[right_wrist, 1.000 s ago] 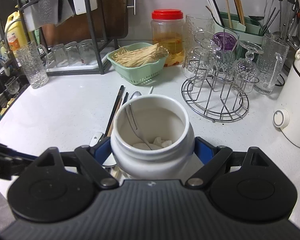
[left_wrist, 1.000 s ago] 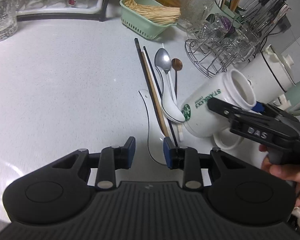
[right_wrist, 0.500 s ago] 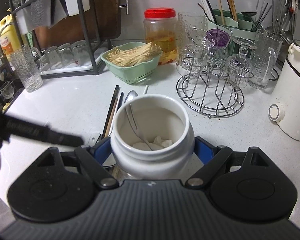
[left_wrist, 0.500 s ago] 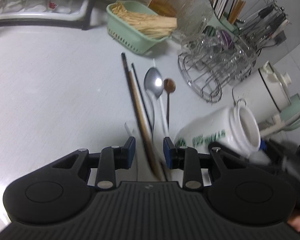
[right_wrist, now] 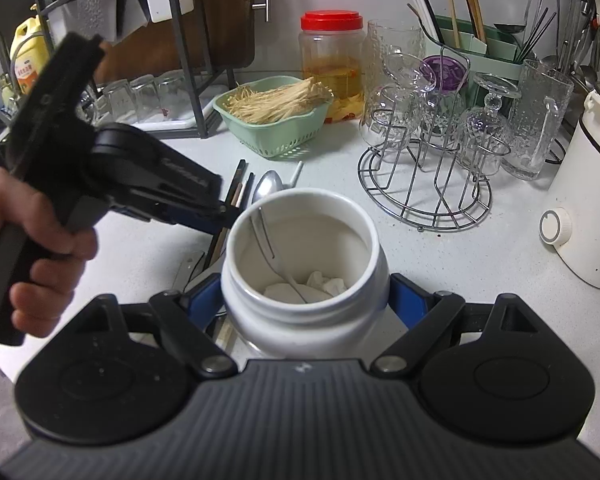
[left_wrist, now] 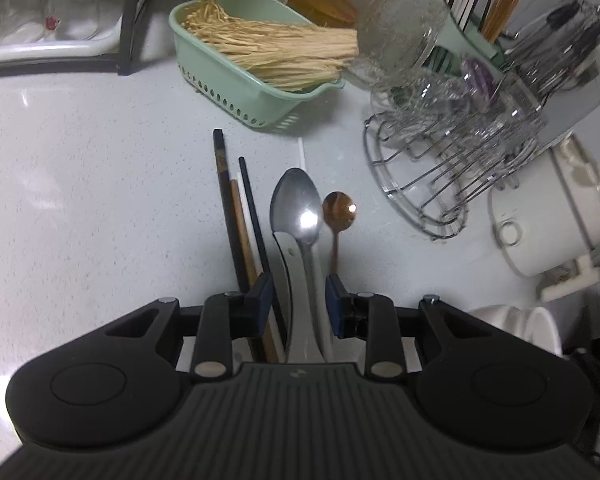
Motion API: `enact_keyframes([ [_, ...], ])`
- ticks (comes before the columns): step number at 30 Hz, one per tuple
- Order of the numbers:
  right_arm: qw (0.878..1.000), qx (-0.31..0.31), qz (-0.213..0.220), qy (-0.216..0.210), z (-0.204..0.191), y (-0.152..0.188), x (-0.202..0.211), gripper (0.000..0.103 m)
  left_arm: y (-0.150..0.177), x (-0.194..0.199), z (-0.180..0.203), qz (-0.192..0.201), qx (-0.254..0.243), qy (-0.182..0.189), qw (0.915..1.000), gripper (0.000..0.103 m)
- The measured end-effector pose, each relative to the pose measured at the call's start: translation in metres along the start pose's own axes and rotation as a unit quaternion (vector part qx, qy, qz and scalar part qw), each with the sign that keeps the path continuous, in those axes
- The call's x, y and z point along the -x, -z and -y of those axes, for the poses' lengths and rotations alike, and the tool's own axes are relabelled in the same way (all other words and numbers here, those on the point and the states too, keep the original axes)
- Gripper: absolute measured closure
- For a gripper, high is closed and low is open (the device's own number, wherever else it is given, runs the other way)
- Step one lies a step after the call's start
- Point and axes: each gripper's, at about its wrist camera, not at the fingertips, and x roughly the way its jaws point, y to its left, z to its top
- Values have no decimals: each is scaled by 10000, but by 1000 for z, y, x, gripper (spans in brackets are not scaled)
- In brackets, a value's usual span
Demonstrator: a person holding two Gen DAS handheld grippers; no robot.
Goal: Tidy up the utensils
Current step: 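Grasp the white ceramic spoon handle with the left tool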
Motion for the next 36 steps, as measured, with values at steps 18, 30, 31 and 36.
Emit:
enact_keyframes([
  [18, 9997, 130, -38, -197, 7, 0, 2, 13, -13, -25, 35, -451, -850, -821, 9920, 84],
  [30, 9995, 195, -40, -253, 7, 0, 2, 13, -17, -41, 56, -766, -1150, -1112, 9841, 85],
  [31, 9995, 190, -30, -251, 7, -1, 1, 13, -17, -41, 56, -758, -1159, -1112, 9841, 85],
  [36, 9995, 184, -17, -240, 8, -2, -1, 13, -15, -37, 51, -714, -1115, -1059, 9855, 88],
])
